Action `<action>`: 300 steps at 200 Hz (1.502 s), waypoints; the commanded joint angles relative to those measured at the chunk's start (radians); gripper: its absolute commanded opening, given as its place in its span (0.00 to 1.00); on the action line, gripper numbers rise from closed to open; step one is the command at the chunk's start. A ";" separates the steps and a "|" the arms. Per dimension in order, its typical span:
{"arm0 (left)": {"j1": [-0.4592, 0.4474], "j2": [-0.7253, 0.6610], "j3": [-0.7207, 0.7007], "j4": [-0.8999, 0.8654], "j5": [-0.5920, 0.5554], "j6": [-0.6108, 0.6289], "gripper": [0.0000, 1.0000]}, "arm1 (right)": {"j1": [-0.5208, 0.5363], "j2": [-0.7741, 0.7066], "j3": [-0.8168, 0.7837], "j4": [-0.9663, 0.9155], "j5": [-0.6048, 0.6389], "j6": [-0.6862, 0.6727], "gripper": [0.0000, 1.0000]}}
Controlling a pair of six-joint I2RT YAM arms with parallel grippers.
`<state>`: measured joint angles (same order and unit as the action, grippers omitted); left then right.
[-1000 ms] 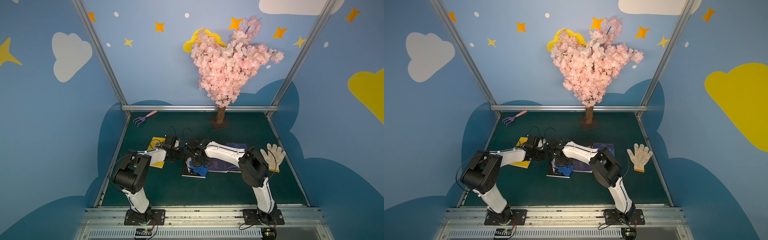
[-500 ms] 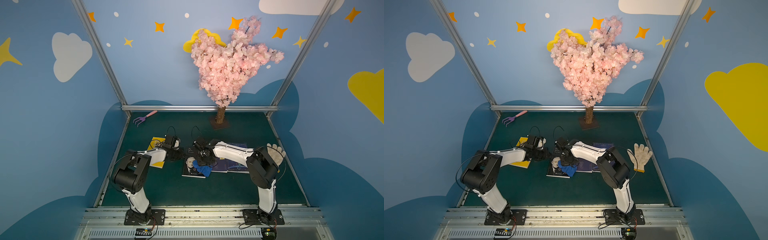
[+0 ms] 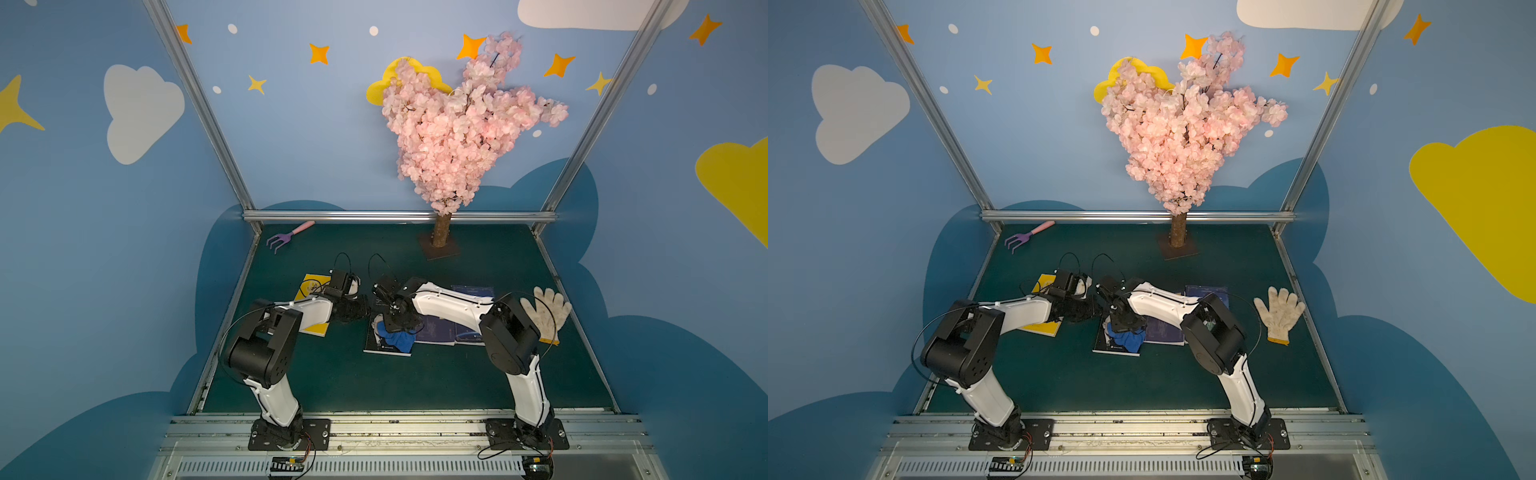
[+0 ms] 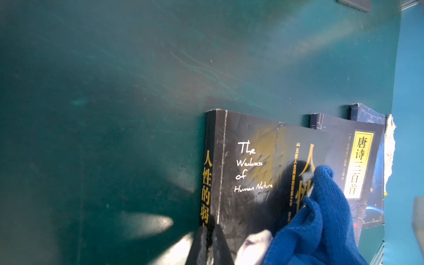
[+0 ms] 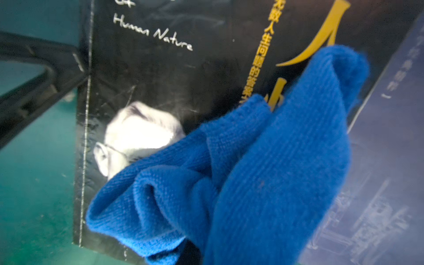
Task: Wipe the cover of the book
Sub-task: Wipe the dirt from the cover of the book.
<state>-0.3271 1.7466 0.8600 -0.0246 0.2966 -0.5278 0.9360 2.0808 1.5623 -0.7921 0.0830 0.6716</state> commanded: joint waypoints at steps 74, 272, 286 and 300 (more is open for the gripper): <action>-0.004 -0.090 -0.058 -0.130 -0.056 0.023 0.12 | -0.081 -0.052 -0.077 -0.106 -0.052 -0.108 0.00; 0.545 -0.091 0.007 -0.127 -0.097 -0.133 0.68 | -0.113 -0.118 0.205 -0.130 -0.159 -0.290 0.00; 0.547 -0.074 0.002 -0.124 -0.114 -0.119 0.68 | -0.120 -0.119 0.195 -0.128 -0.170 -0.291 0.00; 0.552 -0.061 0.006 -0.126 -0.122 -0.105 0.68 | -0.119 -0.121 0.183 -0.125 -0.175 -0.296 0.00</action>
<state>0.2165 1.6444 0.8684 -0.1364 0.1856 -0.6743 0.8272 1.9667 1.7615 -0.8963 -0.0746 0.3958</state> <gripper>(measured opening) 0.681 0.110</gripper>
